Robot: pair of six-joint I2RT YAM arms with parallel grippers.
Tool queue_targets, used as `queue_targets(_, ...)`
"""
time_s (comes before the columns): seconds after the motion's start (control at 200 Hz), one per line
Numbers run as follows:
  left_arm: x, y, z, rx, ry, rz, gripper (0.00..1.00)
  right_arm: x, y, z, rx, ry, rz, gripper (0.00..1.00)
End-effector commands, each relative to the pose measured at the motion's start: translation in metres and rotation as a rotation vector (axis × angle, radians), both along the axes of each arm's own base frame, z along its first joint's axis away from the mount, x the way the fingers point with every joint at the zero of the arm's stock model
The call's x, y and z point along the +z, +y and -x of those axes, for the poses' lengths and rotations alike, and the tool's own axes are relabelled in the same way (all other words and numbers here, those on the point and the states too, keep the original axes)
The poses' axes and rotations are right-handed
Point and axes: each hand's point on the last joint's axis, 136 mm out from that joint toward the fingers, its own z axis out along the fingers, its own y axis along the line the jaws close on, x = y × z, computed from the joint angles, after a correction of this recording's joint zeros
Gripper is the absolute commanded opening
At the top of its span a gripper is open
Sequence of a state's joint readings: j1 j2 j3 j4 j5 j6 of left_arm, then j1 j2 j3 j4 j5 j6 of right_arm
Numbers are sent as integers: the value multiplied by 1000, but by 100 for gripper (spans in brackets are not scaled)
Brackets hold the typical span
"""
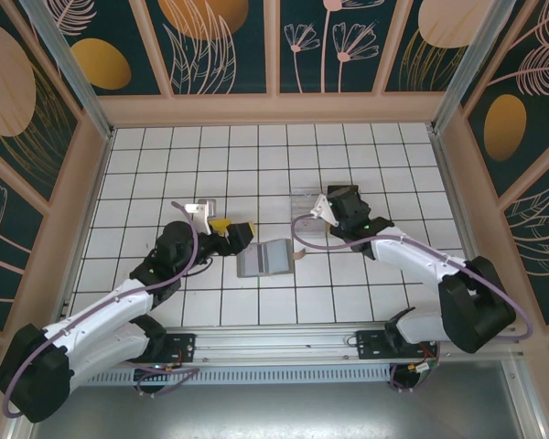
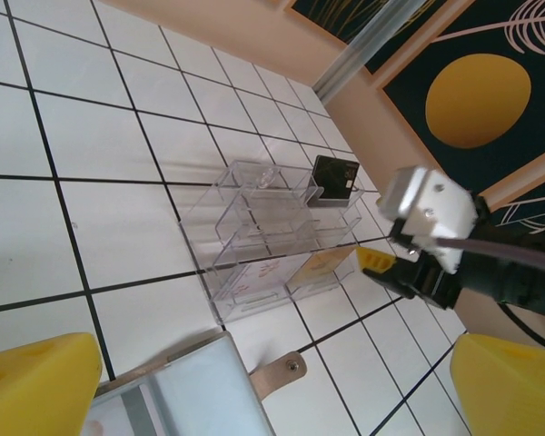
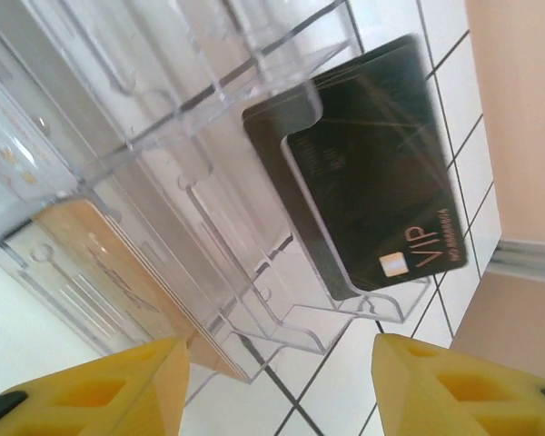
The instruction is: Take the credit cards out of the card holder
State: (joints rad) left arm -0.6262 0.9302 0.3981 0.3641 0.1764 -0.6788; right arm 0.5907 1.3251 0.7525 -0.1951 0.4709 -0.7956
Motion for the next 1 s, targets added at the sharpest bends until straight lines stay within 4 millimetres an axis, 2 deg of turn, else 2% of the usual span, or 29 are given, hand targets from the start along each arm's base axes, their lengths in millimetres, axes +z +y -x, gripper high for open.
queue_targets(0.0, 1, 2, -7, 18, -33, -20, 99, 18, 15, 12, -100, 5, -152, 56)
queue_targets(0.25, -25, 2, -20, 49, 45, -121, 99, 21, 82, 25, -243, 164, -581, 45)
queue_targets(0.45, -48, 3, -19, 65, 164, -154, 98, 10, 128, 42, -275, 298, -823, 44)
queue_targets(0.515, -57, 4, -17, 73, 213, -159, 93, 4, 140, 50, -271, 334, -886, 42)
queue_targets(0.781, -111, -2, 2, 33, 432, -155, 56, -26, 161, 76, -266, 449, -1005, 38)
queue_targets(0.996, -128, -9, 12, 0, 519, -122, 54, -67, 150, 82, -332, 483, -921, 32)
